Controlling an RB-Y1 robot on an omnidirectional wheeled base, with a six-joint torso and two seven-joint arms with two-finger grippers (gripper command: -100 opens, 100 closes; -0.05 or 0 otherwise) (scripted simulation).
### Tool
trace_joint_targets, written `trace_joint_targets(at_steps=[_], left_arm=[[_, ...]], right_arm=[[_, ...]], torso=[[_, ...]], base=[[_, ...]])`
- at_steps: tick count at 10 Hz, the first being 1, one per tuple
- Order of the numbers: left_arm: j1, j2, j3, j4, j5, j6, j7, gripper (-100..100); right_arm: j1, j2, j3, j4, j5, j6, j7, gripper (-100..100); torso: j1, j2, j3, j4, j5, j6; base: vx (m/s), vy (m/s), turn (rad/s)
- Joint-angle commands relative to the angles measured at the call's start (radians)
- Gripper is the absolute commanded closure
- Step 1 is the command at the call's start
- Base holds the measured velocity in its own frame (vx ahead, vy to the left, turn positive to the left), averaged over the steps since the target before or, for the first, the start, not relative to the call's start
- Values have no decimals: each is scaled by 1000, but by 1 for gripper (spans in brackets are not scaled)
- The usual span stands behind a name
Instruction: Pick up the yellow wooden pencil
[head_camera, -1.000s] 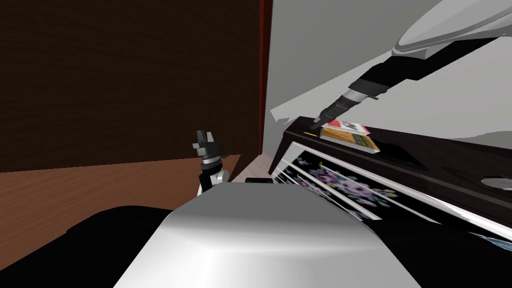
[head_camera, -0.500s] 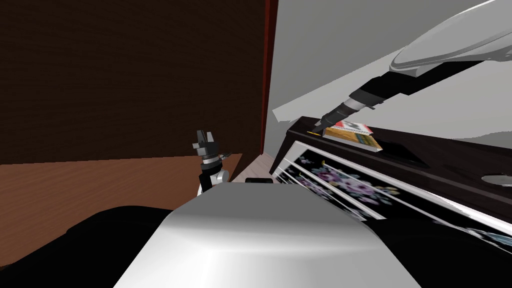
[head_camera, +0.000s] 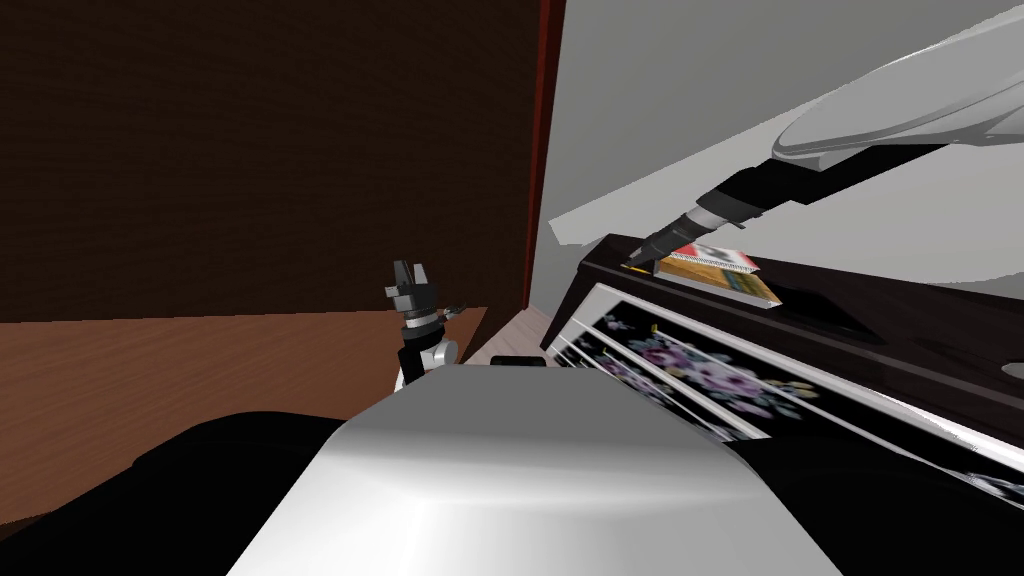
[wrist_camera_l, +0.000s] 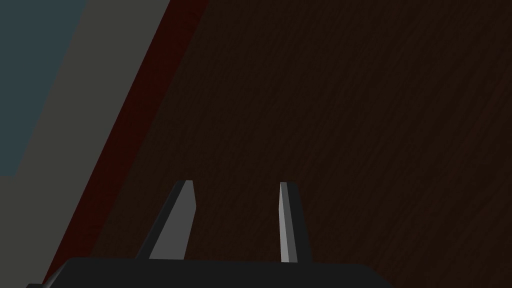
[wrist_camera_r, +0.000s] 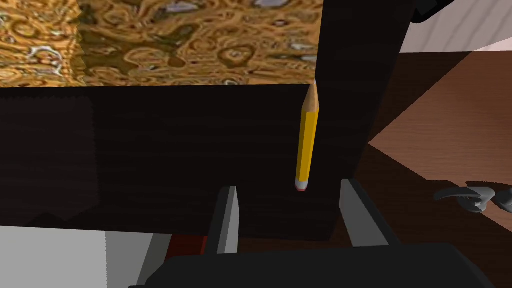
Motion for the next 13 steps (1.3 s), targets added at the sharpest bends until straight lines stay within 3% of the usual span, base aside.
trace_joint_targets(at_steps=[1,4,5,6,10,11,13], left_arm=[[0,0,0,0,0,0,0,0],[0,0,0,0,0,0,0,0],[0,0,0,0,0,0,0,0],[0,0,0,0,0,0,0,0],[0,0,0,0,0,0,0,0],[0,0,0,0,0,0,0,0],[0,0,0,0,0,0,0,0]], right_arm=[[0,0,0,0,0,0,0,100],[0,0,0,0,0,0,0,100],[0,0,0,0,0,0,0,0],[-8,-5,-28,4,-14,19,-13,-100],[-18,-27,-96,-5,-49,82,-62,-100],[-26,-20,-74,-8,-34,54,-52,-100],[-22,-14,-53,-5,-23,32,-37,-100]], torso=[[0,0,0,0,0,0],[-1,1,0,0,0,0],[-1,1,0,0,0,0],[-1,1,0,0,0,0],[20,1,0,0,5,-1],[18,3,2,1,5,-1],[-9,4,3,1,-2,1]], base=[[0,0,0],[0,0,0],[0,0,0],[-3,94,97],[-6,242,106],[-18,13,-231],[-26,-188,-96]])
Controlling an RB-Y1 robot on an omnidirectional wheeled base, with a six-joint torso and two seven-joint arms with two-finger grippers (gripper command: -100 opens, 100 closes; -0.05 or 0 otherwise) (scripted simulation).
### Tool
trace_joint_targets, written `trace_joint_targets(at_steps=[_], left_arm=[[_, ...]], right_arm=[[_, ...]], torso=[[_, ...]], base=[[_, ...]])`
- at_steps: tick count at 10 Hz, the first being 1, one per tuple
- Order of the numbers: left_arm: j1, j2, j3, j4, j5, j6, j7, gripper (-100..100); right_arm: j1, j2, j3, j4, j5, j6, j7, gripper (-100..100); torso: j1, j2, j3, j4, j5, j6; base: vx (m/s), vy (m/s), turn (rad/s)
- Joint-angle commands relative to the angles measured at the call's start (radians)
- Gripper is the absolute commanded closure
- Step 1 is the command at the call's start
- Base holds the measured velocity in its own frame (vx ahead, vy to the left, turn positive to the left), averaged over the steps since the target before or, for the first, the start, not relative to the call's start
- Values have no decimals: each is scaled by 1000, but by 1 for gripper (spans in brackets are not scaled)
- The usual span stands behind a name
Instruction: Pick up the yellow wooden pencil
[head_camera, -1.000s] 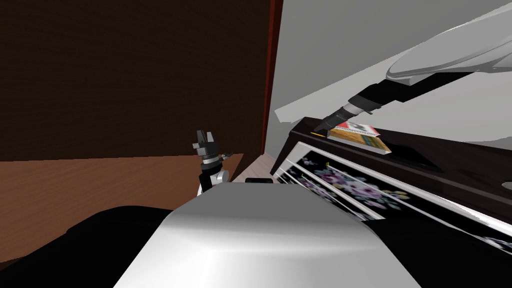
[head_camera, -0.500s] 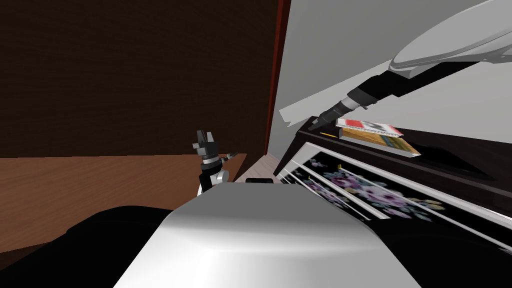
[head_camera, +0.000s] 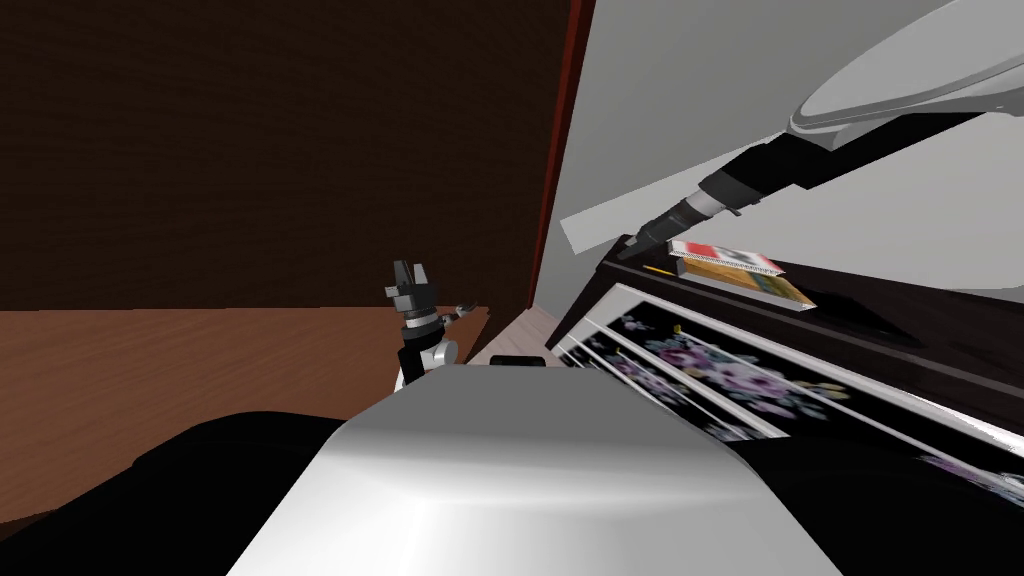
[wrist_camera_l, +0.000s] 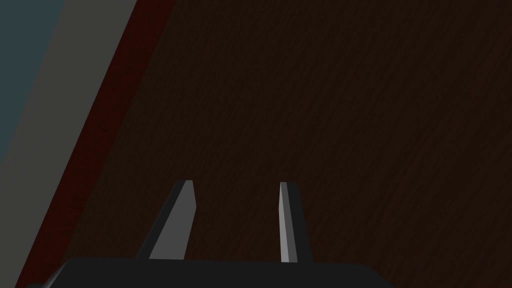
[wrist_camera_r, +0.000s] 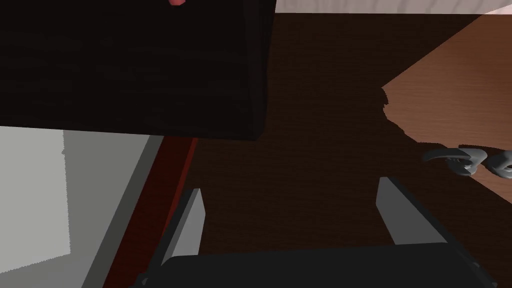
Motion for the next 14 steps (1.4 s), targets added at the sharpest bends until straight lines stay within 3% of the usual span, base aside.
trace_joint_targets(at_steps=[1,2,3,4,5,6,7,8,12,13,14], left_arm=[[0,0,0,0,0,0,0,0],[0,0,0,0,0,0,0,0],[0,0,0,0,0,0,0,0],[0,0,0,0,0,0,0,0],[0,0,0,0,0,0,0,0],[0,0,0,0,0,0,0,0],[0,0,0,0,0,0,0,0],[0,0,0,0,0,0,0,0],[0,0,0,0,0,0,0,0],[0,0,0,0,0,0,0,0],[0,0,0,0,0,0,0,0]], right_arm=[[12,-1,19,8,5,-19,17,-100],[18,4,41,10,15,-40,33,-100],[17,0,27,18,7,-32,28,-100],[19,0,29,20,7,-36,32,0],[40,18,46,10,14,-4,49,-100],[50,26,53,6,17,9,57,-100],[48,18,46,21,11,-8,58,-100],[48,20,47,20,11,-5,60,100],[48,19,47,20,11,-5,60,100],[48,19,47,20,11,-5,60,0],[20,10,28,23,-9,-15,85,-100]], torso=[[0,0,0,0,0,0],[-2,0,0,0,-1,0],[-4,0,0,0,-1,1],[3,-1,-1,0,0,0],[10,-1,-1,-1,2,0],[15,-3,-2,-1,3,-1],[18,-4,-2,-1,4,-1],[17,-3,-2,-1,5,-1],[14,-2,-1,-1,4,-1],[14,-2,-1,-1,4,-1],[14,-2,-1,-1,4,-1]], base=[[-29,-223,-37],[-23,-236,-94],[-4,-107,-9],[-2,-21,3],[15,44,95],[25,87,91],[11,39,5],[2,6,-2],[0,0,0],[0,0,0],[-111,10,-71]])
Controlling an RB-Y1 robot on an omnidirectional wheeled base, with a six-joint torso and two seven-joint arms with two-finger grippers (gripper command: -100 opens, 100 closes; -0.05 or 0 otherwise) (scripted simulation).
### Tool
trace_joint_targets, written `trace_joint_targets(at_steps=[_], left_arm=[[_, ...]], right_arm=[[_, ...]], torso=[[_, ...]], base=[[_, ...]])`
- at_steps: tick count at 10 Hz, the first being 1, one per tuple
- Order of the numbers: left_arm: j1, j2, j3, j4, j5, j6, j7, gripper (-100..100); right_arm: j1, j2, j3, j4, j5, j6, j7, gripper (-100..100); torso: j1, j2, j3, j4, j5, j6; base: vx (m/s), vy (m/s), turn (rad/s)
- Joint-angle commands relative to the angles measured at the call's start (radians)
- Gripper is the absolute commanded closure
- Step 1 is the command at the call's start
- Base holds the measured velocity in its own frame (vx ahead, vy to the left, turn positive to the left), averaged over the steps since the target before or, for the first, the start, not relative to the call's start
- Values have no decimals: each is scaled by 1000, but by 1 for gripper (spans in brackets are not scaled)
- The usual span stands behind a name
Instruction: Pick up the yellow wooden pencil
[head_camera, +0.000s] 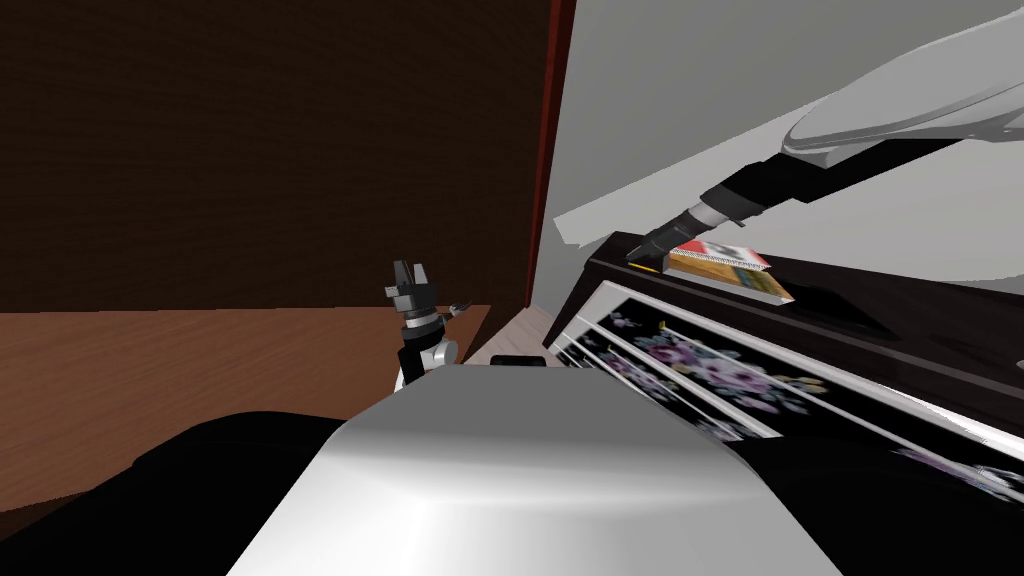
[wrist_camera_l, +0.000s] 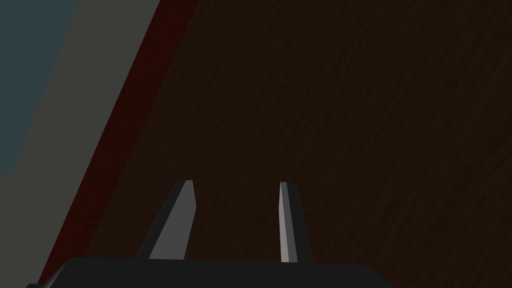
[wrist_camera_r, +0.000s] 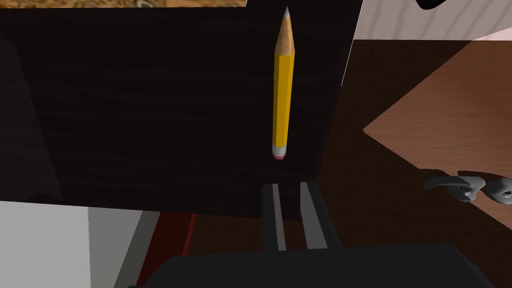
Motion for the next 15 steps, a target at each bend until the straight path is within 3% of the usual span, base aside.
trace_joint_targets(at_steps=[1,3,4,7,8,9,10,12,13,15], left_arm=[[0,0,0,0,0,0,0,0],[0,0,0,0,0,0,0,0],[0,0,0,0,0,0,0,0],[0,0,0,0,0,0,0,0],[0,0,0,0,0,0,0,0],[0,0,0,0,0,0,0,0],[0,0,0,0,0,0,0,0],[0,0,0,0,0,0,0,0],[0,0,0,0,0,0,0,0],[0,0,0,0,0,0,0,0]], right_arm=[[-23,-16,-17,-1,-25,-16,30,-100],[-32,-27,-25,-4,-44,-31,56,-100],[-15,-28,-10,5,-33,-46,30,-100],[2,-18,3,3,5,-36,-20,-100],[-9,-13,3,-10,2,-35,-10,-100],[-9,-12,4,-11,4,-33,-15,0],[9,7,18,-18,9,-6,3,-100],[6,13,20,-22,13,-8,3,-100],[6,14,21,-23,14,-4,5,100],[6,14,21,-23,14,-4,4,100]], torso=[[0,0,0,0,0,0],[1,9,6,3,0,0],[1,8,5,3,0,0],[-5,-13,-7,-3,-2,0],[-5,-15,-9,-4,-2,0],[-3,-12,-7,-3,-1,-1],[-2,-9,-5,-2,-1,0],[3,-7,-4,-2,1,0],[2,-6,-4,-1,1,0],[0,-6,-3,-1,0,0]], base=[[-207,-9,-79],[-199,19,-38],[3,-64,20],[131,-70,0],[64,-26,-2],[10,-5,3],[4,40,99],[5,48,32],[0,0,0],[0,0,0]])
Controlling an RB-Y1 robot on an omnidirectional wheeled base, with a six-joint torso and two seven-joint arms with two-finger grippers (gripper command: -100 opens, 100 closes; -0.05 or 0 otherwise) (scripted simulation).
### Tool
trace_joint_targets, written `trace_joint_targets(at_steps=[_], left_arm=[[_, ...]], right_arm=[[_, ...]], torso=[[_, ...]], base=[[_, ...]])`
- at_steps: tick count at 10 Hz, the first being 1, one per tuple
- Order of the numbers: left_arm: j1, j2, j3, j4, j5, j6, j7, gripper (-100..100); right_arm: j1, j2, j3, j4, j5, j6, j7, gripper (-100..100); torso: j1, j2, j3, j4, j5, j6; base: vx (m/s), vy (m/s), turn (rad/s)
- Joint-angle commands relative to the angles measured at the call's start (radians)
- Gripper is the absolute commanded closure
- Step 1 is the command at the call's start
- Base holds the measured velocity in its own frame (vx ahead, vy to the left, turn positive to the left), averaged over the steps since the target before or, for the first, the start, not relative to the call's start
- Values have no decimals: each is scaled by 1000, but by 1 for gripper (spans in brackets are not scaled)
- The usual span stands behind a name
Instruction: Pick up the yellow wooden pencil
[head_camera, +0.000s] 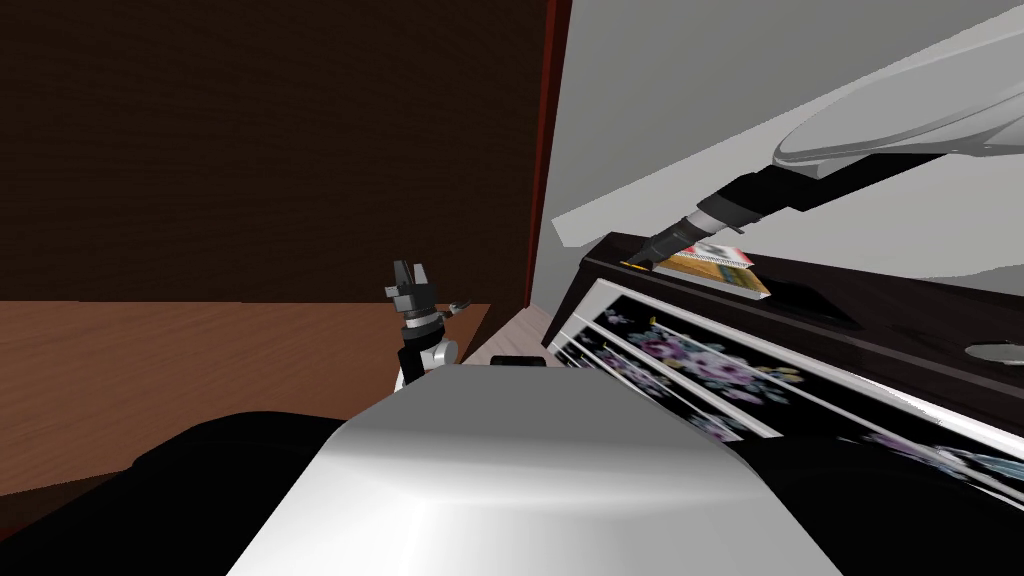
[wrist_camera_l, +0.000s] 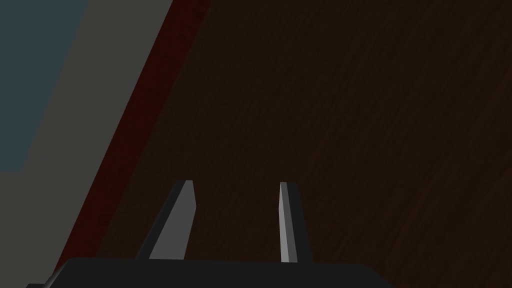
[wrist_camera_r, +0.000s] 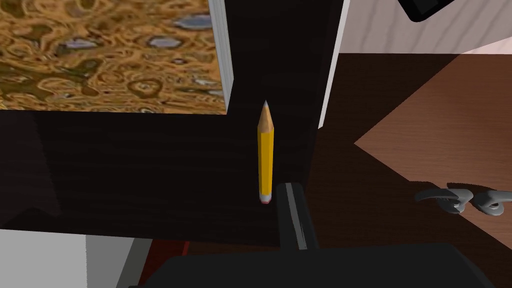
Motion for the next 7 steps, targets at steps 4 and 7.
trace_joint_targets(at_steps=[4,7], left_arm=[[0,0,0,0,0,0,0,0],[0,0,0,0,0,0,0,0]], right_arm=[[-38,-4,-30,20,-21,-4,-14,-100],[-73,-8,-60,40,-55,-17,-41,-100]], torso=[[0,0,0,0,0,0],[-1,-2,-1,0,0,0]], base=[[3,-2,-11],[28,-22,-45]])
